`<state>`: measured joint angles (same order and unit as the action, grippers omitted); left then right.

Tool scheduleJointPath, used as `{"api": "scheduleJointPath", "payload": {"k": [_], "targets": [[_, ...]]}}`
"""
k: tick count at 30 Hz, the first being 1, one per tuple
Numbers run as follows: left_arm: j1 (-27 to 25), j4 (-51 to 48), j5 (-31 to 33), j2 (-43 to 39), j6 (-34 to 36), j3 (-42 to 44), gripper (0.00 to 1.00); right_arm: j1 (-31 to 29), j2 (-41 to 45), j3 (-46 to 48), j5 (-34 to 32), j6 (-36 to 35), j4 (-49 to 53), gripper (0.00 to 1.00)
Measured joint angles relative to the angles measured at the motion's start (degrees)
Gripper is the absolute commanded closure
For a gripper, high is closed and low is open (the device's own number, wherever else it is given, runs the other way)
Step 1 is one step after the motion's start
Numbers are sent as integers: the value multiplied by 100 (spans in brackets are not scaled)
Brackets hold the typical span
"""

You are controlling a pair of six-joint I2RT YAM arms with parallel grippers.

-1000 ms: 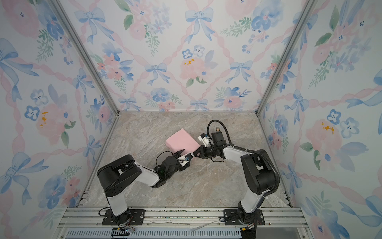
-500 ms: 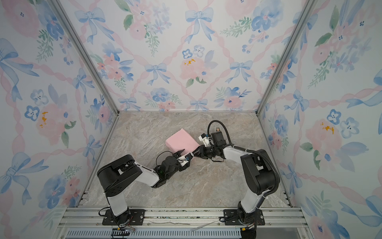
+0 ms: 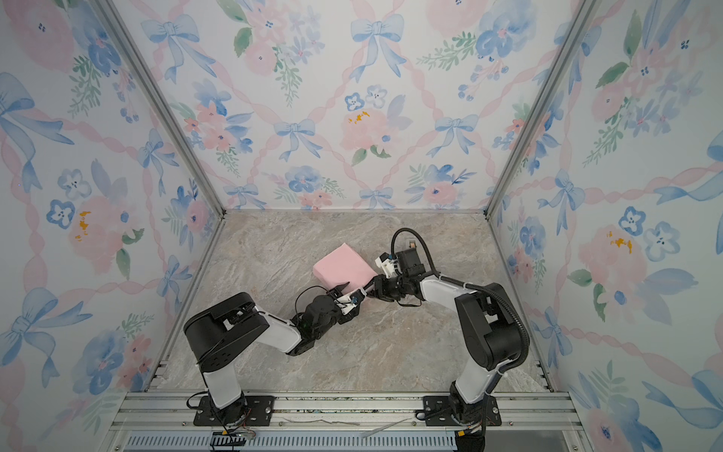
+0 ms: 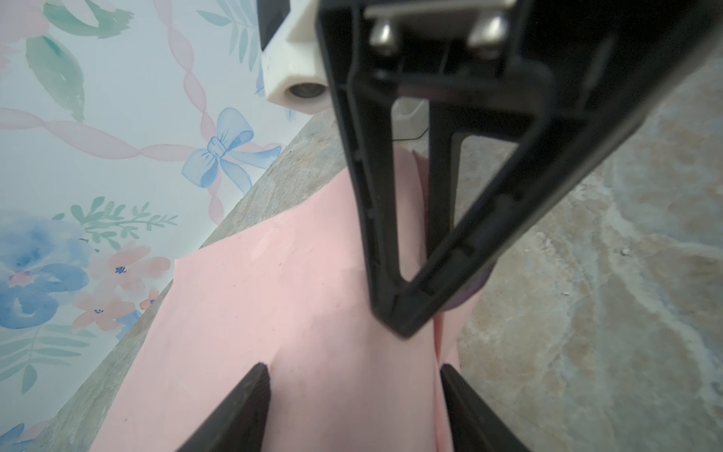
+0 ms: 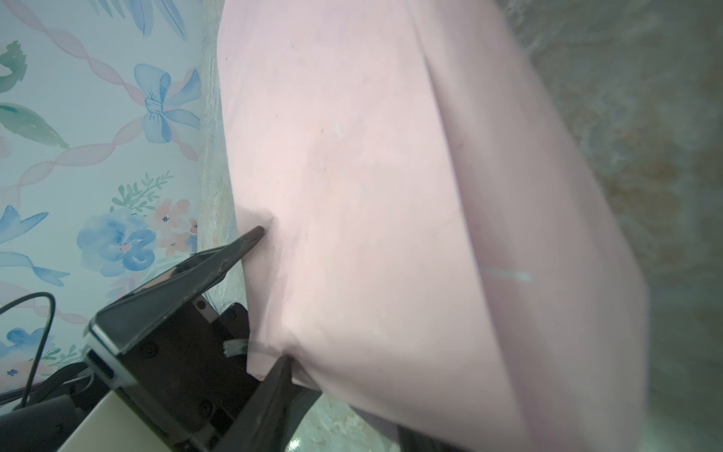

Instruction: Wrap the gift box in paper

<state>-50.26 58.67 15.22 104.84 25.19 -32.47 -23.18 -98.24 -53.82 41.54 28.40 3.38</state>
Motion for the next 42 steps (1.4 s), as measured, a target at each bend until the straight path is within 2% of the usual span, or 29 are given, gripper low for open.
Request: {"api": "scheduleJointPath", "payload": {"k": [17,31,36,42], "targets": [[0,17,0,0,0,11,32,-101,68,-157,-415,210,334,49],[0,17,0,0,0,11,32,37,990,111,-479,111,706,47],[0,20,0,0,0,11,32,103,1163,356,-483,101,741,48],[0,20,0,0,0,11,32,109,1320,717,-592,129,686,54]]}}
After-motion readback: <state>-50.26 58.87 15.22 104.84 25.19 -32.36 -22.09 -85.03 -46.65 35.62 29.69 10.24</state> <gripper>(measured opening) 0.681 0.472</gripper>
